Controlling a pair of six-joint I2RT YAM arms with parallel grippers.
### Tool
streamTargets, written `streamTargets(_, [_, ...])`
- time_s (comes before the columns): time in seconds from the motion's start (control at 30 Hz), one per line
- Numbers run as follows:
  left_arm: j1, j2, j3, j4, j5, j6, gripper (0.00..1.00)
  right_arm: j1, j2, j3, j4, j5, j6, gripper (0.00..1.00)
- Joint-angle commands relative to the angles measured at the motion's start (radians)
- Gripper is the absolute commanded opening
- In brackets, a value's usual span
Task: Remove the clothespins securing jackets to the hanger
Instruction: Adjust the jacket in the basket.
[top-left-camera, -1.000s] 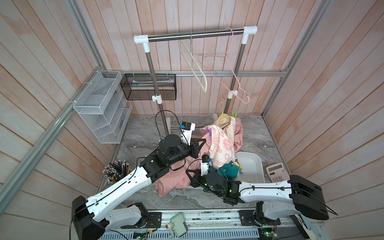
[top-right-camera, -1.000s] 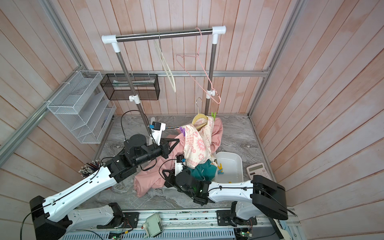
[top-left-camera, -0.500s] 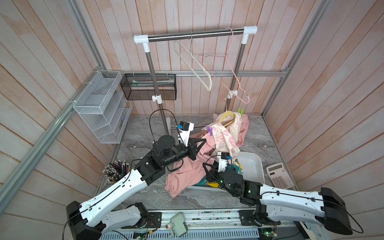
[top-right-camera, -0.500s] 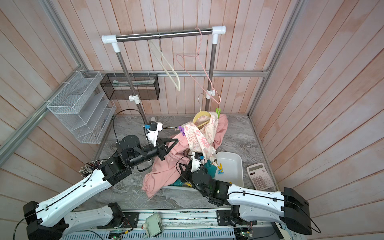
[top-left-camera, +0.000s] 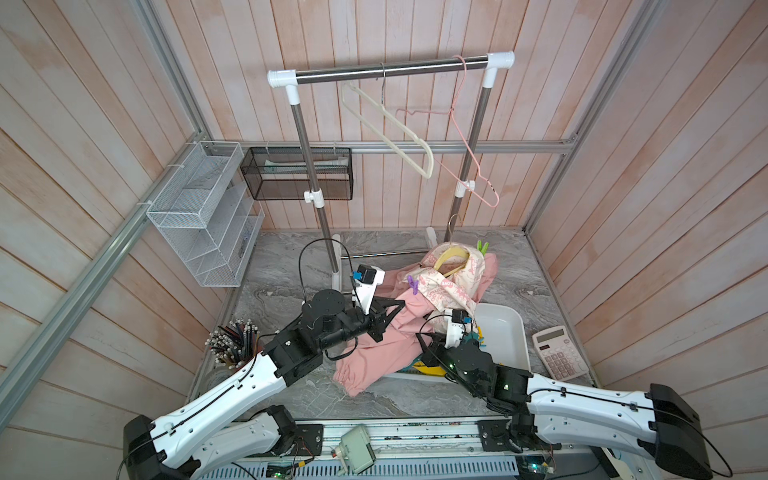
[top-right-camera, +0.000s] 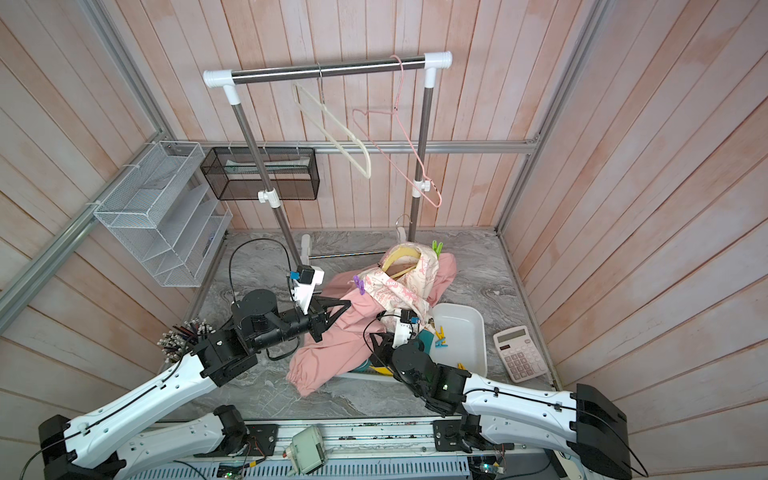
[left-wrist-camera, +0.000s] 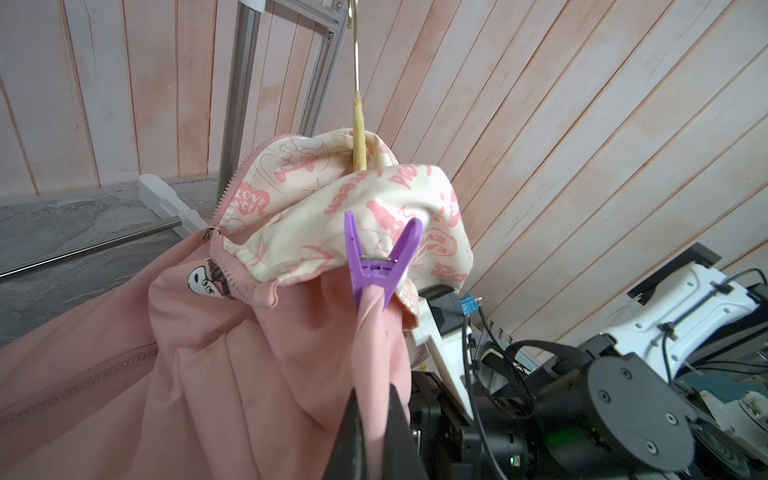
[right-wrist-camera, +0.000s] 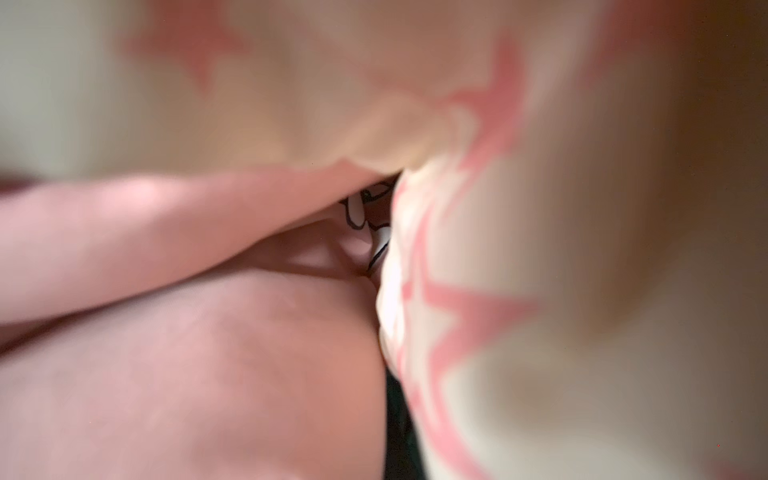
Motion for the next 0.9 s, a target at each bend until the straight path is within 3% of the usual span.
streamTargets(0.0, [0.007, -0.125, -0.018, 0.135, -0.035, 0.035, 0.0, -0.06, -0.026, -0.082, -0.145, 0.159, 0.032, 0.0])
streamTargets(0.2, [0.002, -0.188, -0.156, 0.232, -0.07, 0.031, 0.0, -0.061, 0.01, -0.099, -0.057, 0.064, -0.041, 0.01])
streamTargets(0.3, [0.0, -0.192, -0.188, 0.243, -0.116, 0.041, 0.0, -0.061, 0.036, -0.069, -0.06, 0.019, -0.096, 0.3])
streamTargets(0.5, [-0.001, -0.192, -0.198, 0.286, -0.191, 0.043, 0.0, -0.038, 0.052, -0.022, -0.102, -0.077, -0.147, 0.59])
streamTargets(0.77, [-0.001, -0.131, -0.163, 0.306, -0.233, 0.009, 0.0, 0.037, -0.006, 0.021, -0.173, -0.084, -0.119, 0.7])
streamTargets(0.87, [-0.001, -0.113, -0.151, 0.315, -0.261, 0.003, 0.0, 0.09, 0.007, 0.076, -0.233, -0.033, -0.115, 0.72])
